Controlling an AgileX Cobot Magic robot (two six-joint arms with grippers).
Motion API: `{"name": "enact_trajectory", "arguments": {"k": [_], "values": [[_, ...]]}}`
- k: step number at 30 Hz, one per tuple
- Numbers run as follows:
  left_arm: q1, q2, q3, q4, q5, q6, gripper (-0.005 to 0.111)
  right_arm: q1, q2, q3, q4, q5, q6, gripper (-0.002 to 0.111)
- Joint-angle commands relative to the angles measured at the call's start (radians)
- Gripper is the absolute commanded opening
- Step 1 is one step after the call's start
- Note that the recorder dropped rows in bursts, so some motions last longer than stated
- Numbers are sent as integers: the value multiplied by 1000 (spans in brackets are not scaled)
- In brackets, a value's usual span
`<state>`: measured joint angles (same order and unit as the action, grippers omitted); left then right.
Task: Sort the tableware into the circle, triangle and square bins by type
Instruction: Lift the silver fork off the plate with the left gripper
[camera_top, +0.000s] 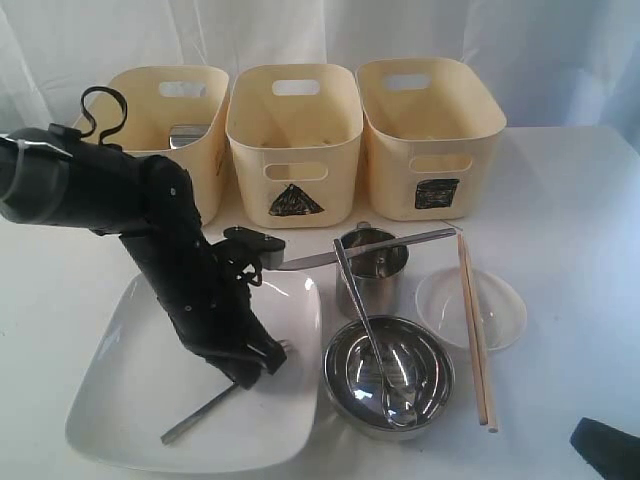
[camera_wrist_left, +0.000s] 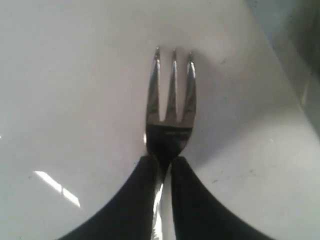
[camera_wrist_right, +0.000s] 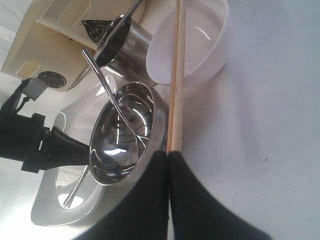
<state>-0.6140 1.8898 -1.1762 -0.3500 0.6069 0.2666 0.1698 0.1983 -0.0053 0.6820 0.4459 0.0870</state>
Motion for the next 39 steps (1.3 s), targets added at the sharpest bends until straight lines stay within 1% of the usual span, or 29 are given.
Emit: {"name": "enact_trajectory", "arguments": {"k": [1,2,12,27,29,34,39], "values": [[-4,5,0,-13,16,7,1,4,-7,5,-5,-5,1,0],[-4,5,0,-13,16,22,0,4,-7,5,-5,-5,1,0],[-4,-4,0,-7,18,26,0,4,-7,5,-5,-5,1,0],[-4,-156,-1,32,8,26,0,4,-7,5,-5,-5,1,0],[-4,-189,-1,49,-16,26,0,4,-7,5,-5,-5,1,0],[-2,-255,-13,104,-130,26,0,4,-7,5,-5,-5,1,0],[41,-257,-92,162,-239,20,0,4,-7,5,-5,-5,1,0]]}}
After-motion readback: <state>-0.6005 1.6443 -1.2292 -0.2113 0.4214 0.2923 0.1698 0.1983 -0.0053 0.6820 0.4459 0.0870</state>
